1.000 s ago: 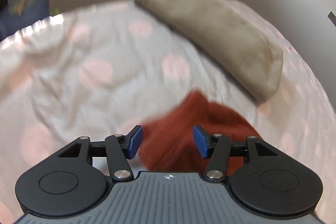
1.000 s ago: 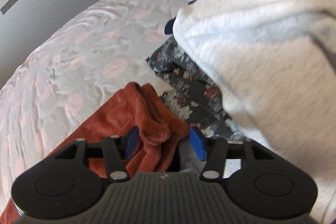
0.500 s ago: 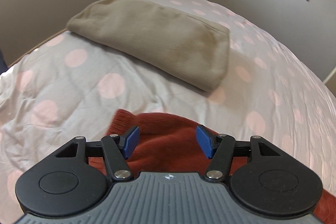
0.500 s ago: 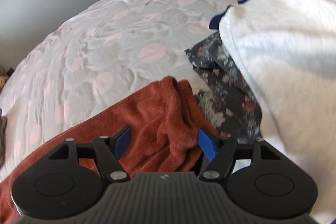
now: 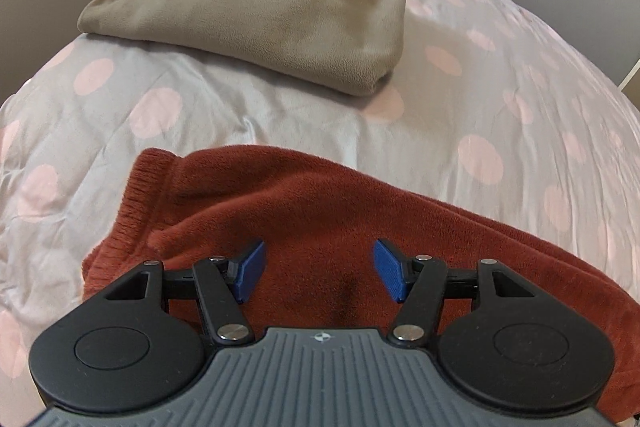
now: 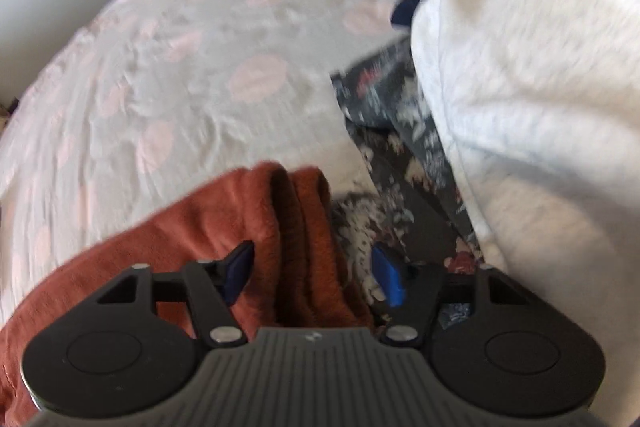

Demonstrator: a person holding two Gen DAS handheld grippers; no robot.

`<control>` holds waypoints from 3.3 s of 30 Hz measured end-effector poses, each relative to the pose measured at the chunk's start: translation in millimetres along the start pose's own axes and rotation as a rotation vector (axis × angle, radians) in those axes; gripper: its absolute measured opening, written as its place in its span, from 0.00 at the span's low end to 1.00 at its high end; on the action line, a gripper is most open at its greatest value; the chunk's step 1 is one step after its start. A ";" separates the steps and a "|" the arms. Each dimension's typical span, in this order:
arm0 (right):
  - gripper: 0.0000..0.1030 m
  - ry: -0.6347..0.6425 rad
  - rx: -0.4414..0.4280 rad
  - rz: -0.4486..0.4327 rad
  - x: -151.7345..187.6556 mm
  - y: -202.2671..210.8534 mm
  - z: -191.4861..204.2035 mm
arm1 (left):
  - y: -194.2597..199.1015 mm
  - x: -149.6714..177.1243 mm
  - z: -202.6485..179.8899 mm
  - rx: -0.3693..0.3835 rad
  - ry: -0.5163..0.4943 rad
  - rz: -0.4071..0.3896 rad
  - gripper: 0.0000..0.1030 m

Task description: Fold clothes

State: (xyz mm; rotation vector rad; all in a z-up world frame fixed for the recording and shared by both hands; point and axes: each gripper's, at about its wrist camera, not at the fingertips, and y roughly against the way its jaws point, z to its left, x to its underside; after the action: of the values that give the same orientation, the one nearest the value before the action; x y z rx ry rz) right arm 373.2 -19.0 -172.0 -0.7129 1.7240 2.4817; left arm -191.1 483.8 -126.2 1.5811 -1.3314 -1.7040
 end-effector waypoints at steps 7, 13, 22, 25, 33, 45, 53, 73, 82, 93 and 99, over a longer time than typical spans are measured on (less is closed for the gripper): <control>0.62 0.066 0.011 0.088 0.3 -19.7 0.1 | -6.5 2.5 -12.6 -0.013 -0.021 0.013 0.56; 0.30 0.080 -0.013 0.069 3.8 -8.1 8.8 | -5.8 8.5 -15.2 0.010 -0.032 0.022 0.56; 0.28 0.048 -0.196 -0.012 8.7 63.3 62.6 | 8.9 11.9 -11.2 0.053 -0.030 -0.008 0.56; 0.28 0.064 -0.273 -0.017 14.7 84.9 102.0 | 10.9 16.0 -13.6 0.081 -0.035 -0.006 0.56; 0.28 0.126 -0.439 0.019 54.8 88.2 214.8 | 19.5 26.2 -13.4 0.132 -0.052 -0.006 0.56; 0.28 0.196 -0.429 0.138 160.5 -16.6 316.2 | 8.9 46.2 -34.4 0.164 -0.133 0.037 0.56; 0.51 0.244 -0.464 0.111 191.3 -34.3 321.8 | 5.5 59.0 -54.0 0.213 -0.185 0.064 0.56; 0.41 0.237 -0.197 -0.249 183.6 57.0 194.0 | 28.5 96.0 -190.0 0.512 -0.439 0.033 0.56; 0.37 0.322 -0.156 -0.172 195.6 16.5 208.6 | -17.0 107.6 -211.2 0.409 -0.504 0.053 0.30; 0.38 0.445 -0.117 -0.114 203.7 -14.2 223.4 | -40.0 112.6 -196.8 0.357 -0.513 0.055 0.20; 0.40 0.431 -0.132 -0.128 205.8 -10.6 220.6 | -11.3 109.7 -182.4 0.353 -0.501 0.005 0.33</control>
State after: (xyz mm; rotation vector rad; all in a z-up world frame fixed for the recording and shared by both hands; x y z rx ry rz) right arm 115.9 136.2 -199.7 -1.4101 1.5646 2.5034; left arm -43.5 335.3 -166.3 1.3614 -1.9674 -2.0318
